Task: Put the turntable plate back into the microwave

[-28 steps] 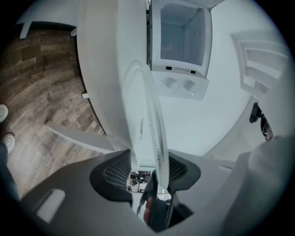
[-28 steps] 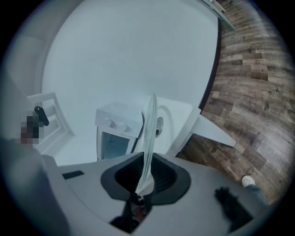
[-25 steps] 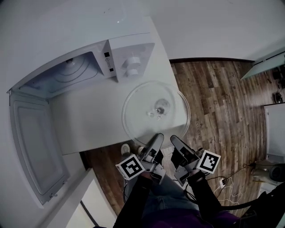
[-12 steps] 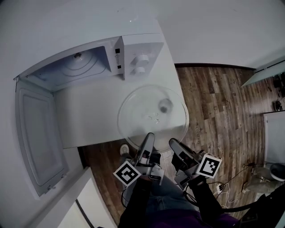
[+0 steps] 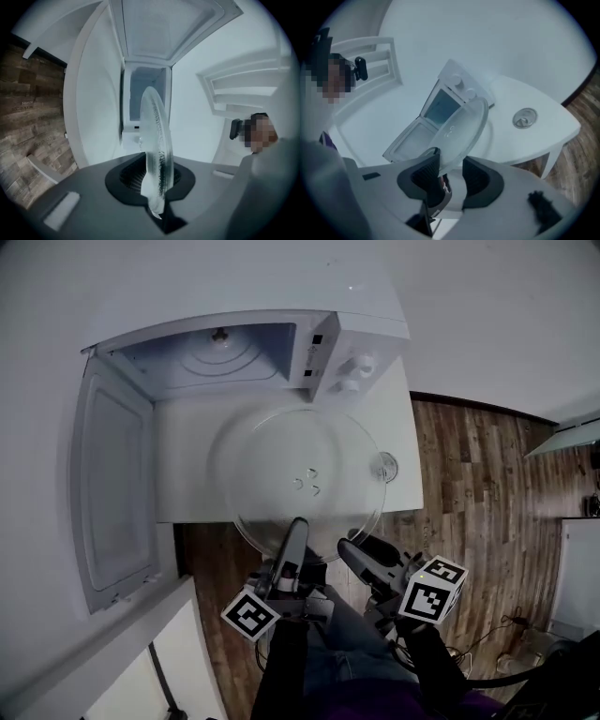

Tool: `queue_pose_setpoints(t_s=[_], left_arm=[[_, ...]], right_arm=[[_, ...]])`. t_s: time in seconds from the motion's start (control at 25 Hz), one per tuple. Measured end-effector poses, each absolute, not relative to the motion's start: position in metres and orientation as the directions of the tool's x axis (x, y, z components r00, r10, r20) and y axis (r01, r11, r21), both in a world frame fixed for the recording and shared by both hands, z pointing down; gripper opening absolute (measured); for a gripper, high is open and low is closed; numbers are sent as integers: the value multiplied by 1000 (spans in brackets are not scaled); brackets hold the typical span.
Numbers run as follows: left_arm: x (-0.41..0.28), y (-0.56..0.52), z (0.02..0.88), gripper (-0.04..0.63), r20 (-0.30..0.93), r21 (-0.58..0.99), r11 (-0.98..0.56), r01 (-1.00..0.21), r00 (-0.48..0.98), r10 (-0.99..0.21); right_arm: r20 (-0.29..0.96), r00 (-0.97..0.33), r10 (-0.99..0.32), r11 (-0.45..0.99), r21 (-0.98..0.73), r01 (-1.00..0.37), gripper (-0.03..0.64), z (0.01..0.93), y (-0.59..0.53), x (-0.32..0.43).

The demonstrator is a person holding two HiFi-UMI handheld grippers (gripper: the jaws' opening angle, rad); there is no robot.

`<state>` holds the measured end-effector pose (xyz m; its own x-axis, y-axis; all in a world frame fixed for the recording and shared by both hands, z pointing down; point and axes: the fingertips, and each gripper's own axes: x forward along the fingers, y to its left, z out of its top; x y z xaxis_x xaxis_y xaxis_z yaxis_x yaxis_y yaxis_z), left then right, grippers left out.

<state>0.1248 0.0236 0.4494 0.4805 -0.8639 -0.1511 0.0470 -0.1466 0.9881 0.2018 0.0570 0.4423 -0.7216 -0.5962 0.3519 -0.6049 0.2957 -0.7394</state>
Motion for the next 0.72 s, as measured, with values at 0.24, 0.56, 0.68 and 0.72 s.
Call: queue_pose_setpoints(t_s=[0.24, 0.56, 0.68, 0.72], left_arm=[[73, 14, 435, 35, -163, 983, -182, -15, 376, -912], [24, -27, 426, 35, -177, 977, -205, -59, 312, -934], [17, -47, 425, 35, -175, 974, -211, -80, 326, -929], [15, -54, 425, 35, -177, 974, -213, -76, 331, -927]], right_arm=[[369, -773, -516, 419, -678, -604, 152, 434, 52, 160], [434, -796, -421, 519, -604, -604, 152, 441, 40, 107], [417, -808, -417, 526, -614, -588, 152, 438, 25, 89], [406, -811, -421, 522, -623, -583, 152, 436, 18, 84]])
